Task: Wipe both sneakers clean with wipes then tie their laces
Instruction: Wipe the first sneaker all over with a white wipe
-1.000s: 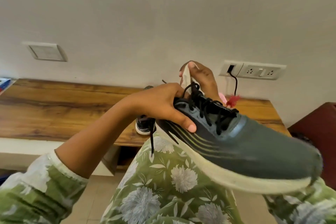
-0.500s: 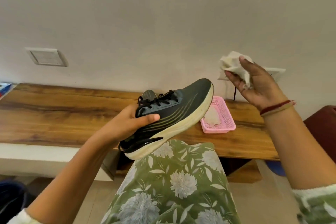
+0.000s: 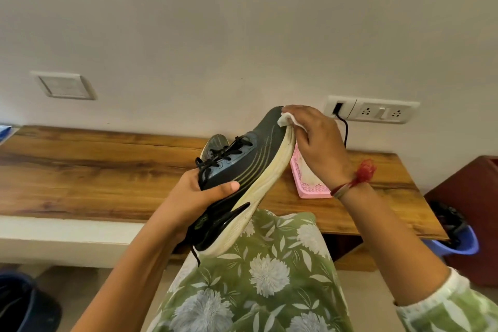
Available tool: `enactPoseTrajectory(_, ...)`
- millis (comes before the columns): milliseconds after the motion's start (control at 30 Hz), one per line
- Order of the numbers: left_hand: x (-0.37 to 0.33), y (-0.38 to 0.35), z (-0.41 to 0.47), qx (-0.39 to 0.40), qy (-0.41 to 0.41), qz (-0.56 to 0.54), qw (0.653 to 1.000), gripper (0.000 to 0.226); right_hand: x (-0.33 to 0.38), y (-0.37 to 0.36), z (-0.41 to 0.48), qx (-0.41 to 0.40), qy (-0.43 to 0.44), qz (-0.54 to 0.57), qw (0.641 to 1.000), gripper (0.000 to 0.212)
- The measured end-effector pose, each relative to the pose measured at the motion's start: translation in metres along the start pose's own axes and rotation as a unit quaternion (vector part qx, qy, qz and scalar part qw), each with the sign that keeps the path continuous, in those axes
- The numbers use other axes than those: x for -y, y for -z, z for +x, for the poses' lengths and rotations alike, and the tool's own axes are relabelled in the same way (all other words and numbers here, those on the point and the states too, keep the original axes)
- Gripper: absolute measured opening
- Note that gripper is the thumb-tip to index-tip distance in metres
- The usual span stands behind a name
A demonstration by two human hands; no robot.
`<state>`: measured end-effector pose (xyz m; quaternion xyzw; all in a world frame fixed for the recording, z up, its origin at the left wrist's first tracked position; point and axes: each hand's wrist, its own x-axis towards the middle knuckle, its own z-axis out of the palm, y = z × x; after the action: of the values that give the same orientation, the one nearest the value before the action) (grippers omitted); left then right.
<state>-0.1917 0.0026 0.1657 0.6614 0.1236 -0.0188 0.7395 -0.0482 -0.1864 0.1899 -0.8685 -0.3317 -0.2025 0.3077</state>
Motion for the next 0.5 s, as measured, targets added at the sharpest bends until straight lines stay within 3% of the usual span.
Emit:
enactPoseTrajectory(267, -0.003, -0.013, -0.005, -0.052, -0.016, -0.047, 0.997, 0.021, 0.017, -0.007, -0.032, 0.008, -0.027, -0.023, 0.999, 0.048)
enactPoseTrajectory(400, 0.001, -0.017, -0.005, -0.061, 0.001, -0.072, 0.996, 0.018, 0.03, -0.016, -0.052, 0.001, -0.053, -0.001, 0.999, 0.046)
enactPoseTrajectory(500, 0.004, -0.018, -0.005, -0.064, 0.013, -0.083, 0.994, 0.021, 0.039, -0.026, -0.071, -0.008, -0.041, -0.049, 0.998, 0.049)
